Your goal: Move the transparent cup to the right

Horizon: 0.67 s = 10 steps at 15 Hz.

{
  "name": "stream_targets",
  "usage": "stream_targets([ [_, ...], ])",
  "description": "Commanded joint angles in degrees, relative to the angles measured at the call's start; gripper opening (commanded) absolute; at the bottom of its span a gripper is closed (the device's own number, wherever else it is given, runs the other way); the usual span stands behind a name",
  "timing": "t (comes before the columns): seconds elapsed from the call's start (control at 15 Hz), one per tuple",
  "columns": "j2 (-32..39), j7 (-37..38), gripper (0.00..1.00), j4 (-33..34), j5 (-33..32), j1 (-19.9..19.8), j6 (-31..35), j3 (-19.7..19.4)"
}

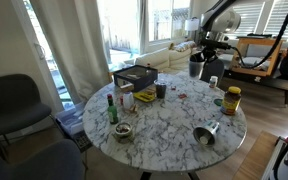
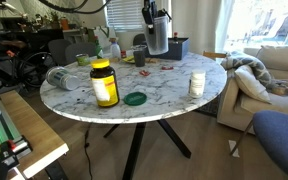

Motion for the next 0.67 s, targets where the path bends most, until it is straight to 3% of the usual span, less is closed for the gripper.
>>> stream_targets([
  [0.0,7.7,-14.1,0.01,11.7,8.3,-4.3,-7.0,1.5],
  [0.13,12.2,-18.6,0.01,18.1,14.1,-7.1,-13.2,2.4],
  [0.33,19.4,-15.7,0.01,26.0,13.7,-8.7,-18.5,1.9],
  [0.6,24.1,-9.5,0.01,29.2,11.0,-7.7,-12.8,1.2],
])
